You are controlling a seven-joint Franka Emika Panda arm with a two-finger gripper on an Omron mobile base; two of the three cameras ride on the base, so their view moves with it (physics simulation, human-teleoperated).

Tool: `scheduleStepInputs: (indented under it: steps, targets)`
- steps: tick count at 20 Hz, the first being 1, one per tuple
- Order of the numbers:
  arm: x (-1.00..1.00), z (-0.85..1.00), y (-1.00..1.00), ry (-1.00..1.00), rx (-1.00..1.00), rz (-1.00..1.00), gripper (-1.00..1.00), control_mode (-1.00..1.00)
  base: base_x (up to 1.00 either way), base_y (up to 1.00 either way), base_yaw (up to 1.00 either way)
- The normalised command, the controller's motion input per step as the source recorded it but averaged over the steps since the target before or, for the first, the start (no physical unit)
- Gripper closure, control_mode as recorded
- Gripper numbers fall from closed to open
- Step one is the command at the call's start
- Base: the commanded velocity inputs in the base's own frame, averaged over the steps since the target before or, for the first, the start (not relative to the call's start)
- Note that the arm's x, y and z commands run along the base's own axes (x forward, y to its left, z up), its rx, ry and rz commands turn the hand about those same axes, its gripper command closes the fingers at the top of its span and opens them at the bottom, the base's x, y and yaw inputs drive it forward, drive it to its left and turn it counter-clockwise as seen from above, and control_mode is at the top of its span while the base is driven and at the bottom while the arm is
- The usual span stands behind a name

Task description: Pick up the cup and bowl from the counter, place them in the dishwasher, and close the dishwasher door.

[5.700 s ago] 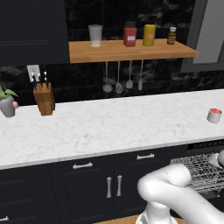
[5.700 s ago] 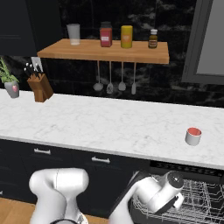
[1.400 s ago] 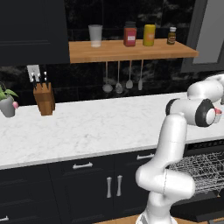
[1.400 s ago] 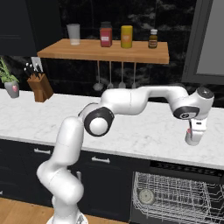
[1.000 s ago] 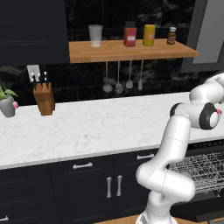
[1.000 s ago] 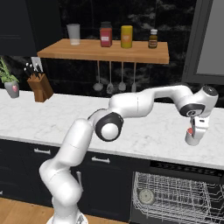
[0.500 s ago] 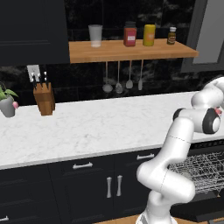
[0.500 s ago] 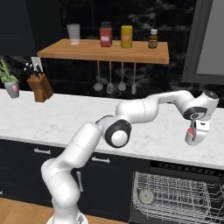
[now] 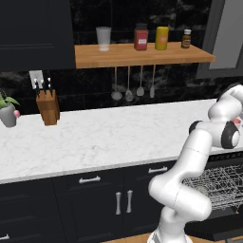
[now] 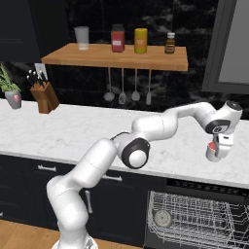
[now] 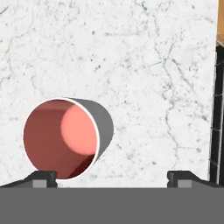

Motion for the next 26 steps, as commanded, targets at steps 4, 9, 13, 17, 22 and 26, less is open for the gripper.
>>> scheduleStepInputs:
  steps: [4,9,13,17,22,26]
  targets:
    - [0.41,-0.03,0.00,0.00,-0.01,0.00,-1.00,-1.00,0.00,0.00,0.00]
    - [0.09,-0.02,-0.08,0.00,0.00,0.00,-1.00,-1.00,0.00,0.00,0.00]
    - [-0.13,0.00,-0.06,0.00,0.00,0.00,-1.00,-1.00,0.00,0.00,0.00]
    - [-0.18,-0.03,0.00,0.00,0.00,0.01,-1.00,-1.00,0.00,0.00,0.00]
    - [-0.04,-0.27,0.00,0.00,0.00,0.00,-1.00,-1.00,0.00,0.00,0.00]
    - [0.06,-0.34,0.00,0.00,0.00,0.00,-1.00,-1.00,0.00,0.00,0.00]
